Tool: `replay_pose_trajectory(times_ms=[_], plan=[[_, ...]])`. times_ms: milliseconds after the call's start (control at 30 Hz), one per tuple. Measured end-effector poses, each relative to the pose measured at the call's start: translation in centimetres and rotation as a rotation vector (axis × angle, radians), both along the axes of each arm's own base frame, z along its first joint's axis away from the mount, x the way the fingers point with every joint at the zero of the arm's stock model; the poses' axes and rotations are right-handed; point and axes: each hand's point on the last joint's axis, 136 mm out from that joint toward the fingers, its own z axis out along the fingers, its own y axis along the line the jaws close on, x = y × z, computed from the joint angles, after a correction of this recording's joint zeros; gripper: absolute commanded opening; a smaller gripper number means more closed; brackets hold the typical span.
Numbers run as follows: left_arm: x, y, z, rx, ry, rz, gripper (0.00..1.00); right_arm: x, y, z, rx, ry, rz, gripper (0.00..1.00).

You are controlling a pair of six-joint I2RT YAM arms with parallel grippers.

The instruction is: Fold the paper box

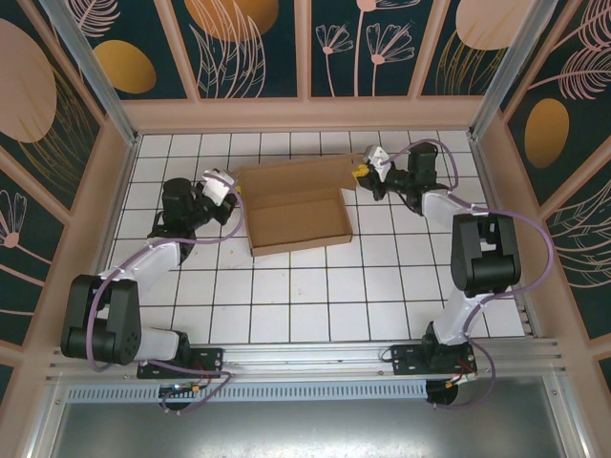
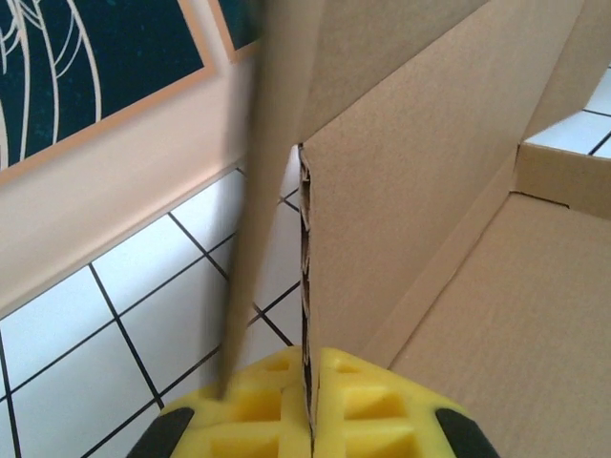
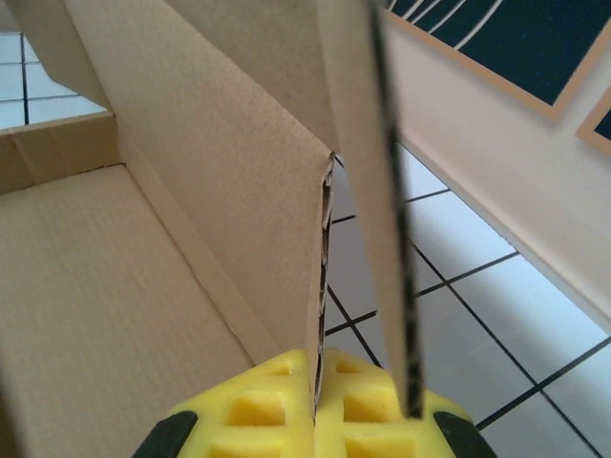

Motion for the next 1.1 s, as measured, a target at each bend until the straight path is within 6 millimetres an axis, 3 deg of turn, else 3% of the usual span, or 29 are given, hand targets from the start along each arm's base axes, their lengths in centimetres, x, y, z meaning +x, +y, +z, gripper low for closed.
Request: replay_pose_trajectory(times_ms=[133, 367, 567, 700, 900, 1100], plan=[[0.6, 0.9, 0.5, -0.09, 0.02, 0.088, 0.03, -0.3, 1.2, 0.8, 0.019, 0.016, -0.087, 0.0], [1.7, 2.0, 1.4, -0.276, 0.062, 0.232, 0.0, -0.3, 3.1, 2.5, 0.123, 0.067, -0.291, 0.0], [2.2, 0.3, 0.8, -0.357, 0.125, 0.28, 0.0, 1.7, 2.9, 3.6, 0.269, 0.22, -0.552, 0.0], [3.2, -0.3, 1.0, -0.428, 0.16, 0.329, 0.03, 2.7, 3.3, 5.2, 0.331, 0.232, -0.682, 0.0], [4.3, -0.6, 1.3, -0.536, 0.218, 0.412, 0.03, 2.6, 3.6, 3.8, 0.368, 0.287, -0.872, 0.0], [4.6, -2.3, 1.1, -0.573, 0.27, 0.456, 0.05, 3.2, 2.4, 2.5, 0.389, 0.307, -1.017, 0.0]])
